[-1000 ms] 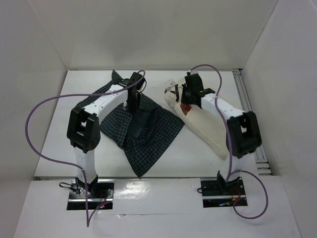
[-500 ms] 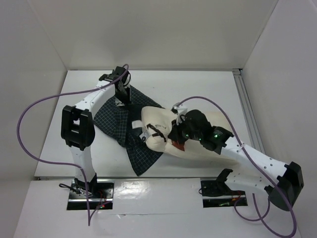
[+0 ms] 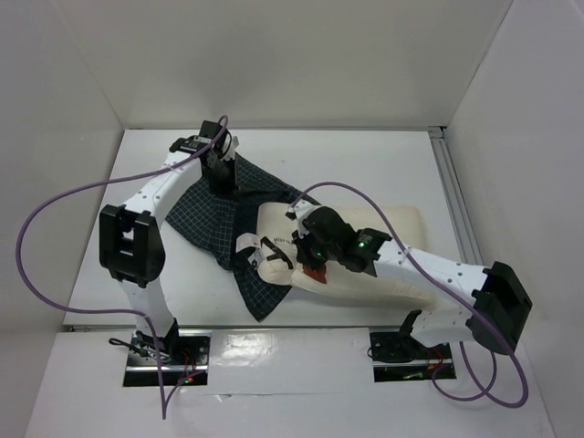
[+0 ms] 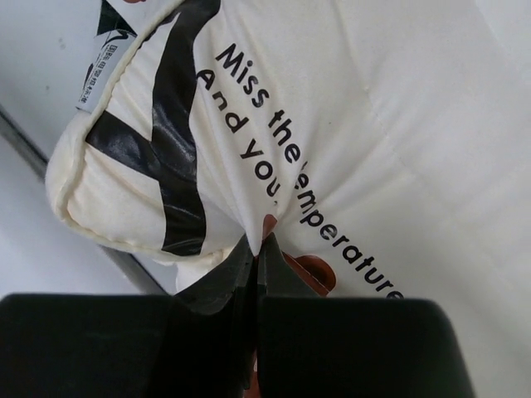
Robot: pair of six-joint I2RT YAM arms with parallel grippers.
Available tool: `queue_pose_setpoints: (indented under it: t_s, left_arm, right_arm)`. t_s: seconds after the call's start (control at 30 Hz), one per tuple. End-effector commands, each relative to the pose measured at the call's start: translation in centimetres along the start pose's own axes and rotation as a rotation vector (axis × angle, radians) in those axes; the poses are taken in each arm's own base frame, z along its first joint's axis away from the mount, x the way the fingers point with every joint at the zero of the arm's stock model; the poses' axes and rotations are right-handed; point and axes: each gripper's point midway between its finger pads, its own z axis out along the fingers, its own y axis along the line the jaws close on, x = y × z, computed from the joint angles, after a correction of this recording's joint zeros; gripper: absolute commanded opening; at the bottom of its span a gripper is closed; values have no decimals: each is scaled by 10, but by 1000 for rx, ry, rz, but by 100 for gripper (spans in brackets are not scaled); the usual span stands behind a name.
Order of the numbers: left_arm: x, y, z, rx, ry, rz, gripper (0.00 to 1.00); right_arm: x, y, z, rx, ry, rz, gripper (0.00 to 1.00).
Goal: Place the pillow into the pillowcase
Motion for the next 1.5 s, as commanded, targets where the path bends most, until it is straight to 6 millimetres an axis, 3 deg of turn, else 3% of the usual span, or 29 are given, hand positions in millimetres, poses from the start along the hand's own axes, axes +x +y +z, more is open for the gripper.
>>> queue_pose_setpoints:
  t_s: [0.0,0.1,0.13,0.2,0.47,0.5,0.6,0.63,0.73,0.87,0.97,1.07,1.17,1.23,1.27,1.3,1.33,1.37,1.47]
  left_arm:
    - [4,-10,-22,59,-32,33,0]
    - [14,-8,-28,58,-31,33,0]
    - [13,-9,-31,61,-39,35,0]
    - [16,-8,-35,62,-44,47,0]
    - [23,-7,-36,69,-34,55,0]
    - [24,-9,-37,80,-30,55,0]
    - [25,-13,-39,86,-36,65,0]
    - [25,-13,-39,86,-36,65,0]
    - [25,-18,-45,111,-37,68,0]
    - [25,-21,-49,124,-41,70,0]
    - [29,-22,-47,133,-28,58,0]
    - [30,-29,-39,157,-12,47,0]
    - [31,-38,-32,164,0,57,0]
    - [28,-36,-29,153,0,55,0]
    - [27,-33,-28,135,-6,55,0]
    - [27,-31,-24,123,0,52,0]
    - [27,-29,-24,114,-3,52,0]
    - [27,-29,-24,114,-3,52,0]
    - [26,-24,-20,87,-4,49,0]
  right_arm:
    - [-74,-2,-1,65,-199,-12,0]
    - [-95,-7,5,116,-208,14,0]
    - [-112,-7,3,136,-235,27,0]
    - [-106,-7,18,158,-172,42,0]
    - [-128,-9,49,228,-177,145,0]
    - [-115,-12,64,242,-129,150,0]
    - [-112,-16,81,296,-118,172,0]
    - [-99,-23,96,331,-76,164,0]
    - [-85,-21,116,363,-39,153,0]
    - [-96,-7,117,357,-75,144,0]
    - [-136,18,97,281,-223,142,0]
    - [-154,30,89,209,-309,174,0]
    - [-148,34,96,183,-292,170,0]
    - [-141,32,93,194,-262,164,18]
    - [-147,31,75,195,-294,171,55]
    - [-144,29,66,193,-300,172,56]
    - [-142,25,56,207,-315,185,84]
    - [-139,14,34,242,-351,203,90]
    - [-105,-35,7,392,-299,301,97]
